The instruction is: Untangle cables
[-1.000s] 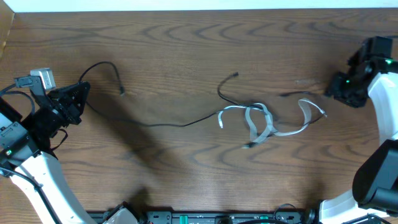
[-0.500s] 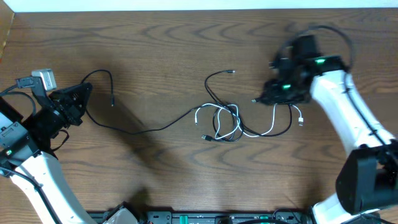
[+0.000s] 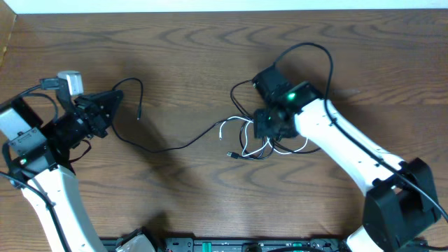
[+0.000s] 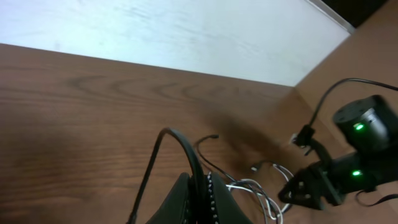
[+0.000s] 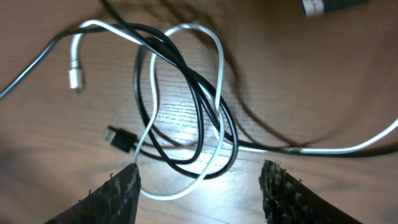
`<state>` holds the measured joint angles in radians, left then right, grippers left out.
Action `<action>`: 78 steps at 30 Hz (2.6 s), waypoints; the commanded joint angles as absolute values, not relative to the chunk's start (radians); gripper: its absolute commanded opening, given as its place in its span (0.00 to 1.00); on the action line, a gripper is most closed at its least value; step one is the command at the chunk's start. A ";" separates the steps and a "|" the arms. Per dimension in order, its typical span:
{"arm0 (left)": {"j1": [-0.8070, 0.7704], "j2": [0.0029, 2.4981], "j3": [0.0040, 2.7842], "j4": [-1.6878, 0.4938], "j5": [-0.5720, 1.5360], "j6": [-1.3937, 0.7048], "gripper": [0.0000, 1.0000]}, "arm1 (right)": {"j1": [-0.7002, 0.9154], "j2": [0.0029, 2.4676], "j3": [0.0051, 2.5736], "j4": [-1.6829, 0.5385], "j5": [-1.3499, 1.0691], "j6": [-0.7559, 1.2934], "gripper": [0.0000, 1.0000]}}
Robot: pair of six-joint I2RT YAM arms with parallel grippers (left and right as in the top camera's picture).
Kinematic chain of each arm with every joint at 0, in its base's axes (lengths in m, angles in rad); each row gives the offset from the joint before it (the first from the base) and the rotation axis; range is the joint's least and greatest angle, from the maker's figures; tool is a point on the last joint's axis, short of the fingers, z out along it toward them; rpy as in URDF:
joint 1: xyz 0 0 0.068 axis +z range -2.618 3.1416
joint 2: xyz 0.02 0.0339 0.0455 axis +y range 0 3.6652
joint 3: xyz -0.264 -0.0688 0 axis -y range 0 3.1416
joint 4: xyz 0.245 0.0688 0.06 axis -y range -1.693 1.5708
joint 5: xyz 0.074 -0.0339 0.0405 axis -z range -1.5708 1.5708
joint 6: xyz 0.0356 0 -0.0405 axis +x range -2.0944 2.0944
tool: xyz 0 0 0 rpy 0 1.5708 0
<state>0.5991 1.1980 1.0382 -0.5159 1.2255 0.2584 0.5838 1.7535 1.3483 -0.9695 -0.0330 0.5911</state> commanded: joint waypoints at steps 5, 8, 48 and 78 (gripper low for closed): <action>0.519 1.187 1.035 -0.516 1.250 0.261 0.08 | 0.654 1.786 1.212 -0.883 0.039 0.817 0.52; 0.491 1.187 1.035 -0.516 1.251 0.261 0.08 | 0.676 1.786 1.192 -0.855 0.039 0.834 0.51; 0.742 1.188 1.035 -0.440 1.159 0.289 0.08 | -0.375 1.739 1.465 -1.163 0.437 0.578 0.01; 0.680 1.188 1.035 -0.482 1.234 0.260 0.08 | 0.146 1.739 1.464 -1.048 -0.264 0.383 0.47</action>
<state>0.6983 1.1976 1.0382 -0.4759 1.2068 0.2619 0.0956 1.7531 1.4578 -1.0550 -0.2550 0.3023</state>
